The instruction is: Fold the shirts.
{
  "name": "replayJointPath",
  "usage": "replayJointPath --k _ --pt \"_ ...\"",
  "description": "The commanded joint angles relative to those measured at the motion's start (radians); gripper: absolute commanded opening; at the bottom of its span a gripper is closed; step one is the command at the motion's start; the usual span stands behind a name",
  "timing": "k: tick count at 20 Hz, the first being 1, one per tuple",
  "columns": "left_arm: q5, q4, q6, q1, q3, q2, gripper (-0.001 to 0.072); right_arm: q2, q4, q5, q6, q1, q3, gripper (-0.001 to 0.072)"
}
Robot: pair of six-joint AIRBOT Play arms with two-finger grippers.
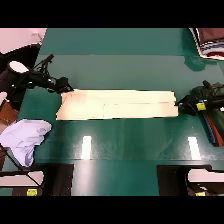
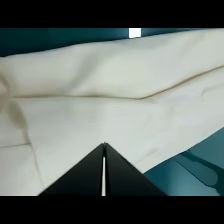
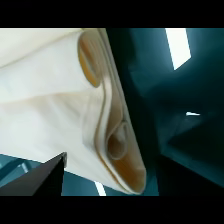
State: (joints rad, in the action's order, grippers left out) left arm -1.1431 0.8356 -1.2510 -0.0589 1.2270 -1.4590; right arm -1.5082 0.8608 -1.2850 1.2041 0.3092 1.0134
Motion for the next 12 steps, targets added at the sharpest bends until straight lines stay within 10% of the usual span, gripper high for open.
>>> replayJointPath --k 1,6,12 --pt "0.06 -0.012 -0.032 0.104 0.002 -0.001 0.0023 -0.064 -0.095 0.049 -0.036 -0.045 -0.004 0.0611" --pt "0.263 -0.009 -0.085 0.296 0.008 -0.044 0.0023 -0.114 -0.1 0.016 -0.042 -0.138 0.135 0.0018" --pt "0.27 -0.008 -0.113 0.471 0.191 -0.247 0.0023 0.028 -0.111 -0.088 -0.007 -0.233 0.359 0.0017"
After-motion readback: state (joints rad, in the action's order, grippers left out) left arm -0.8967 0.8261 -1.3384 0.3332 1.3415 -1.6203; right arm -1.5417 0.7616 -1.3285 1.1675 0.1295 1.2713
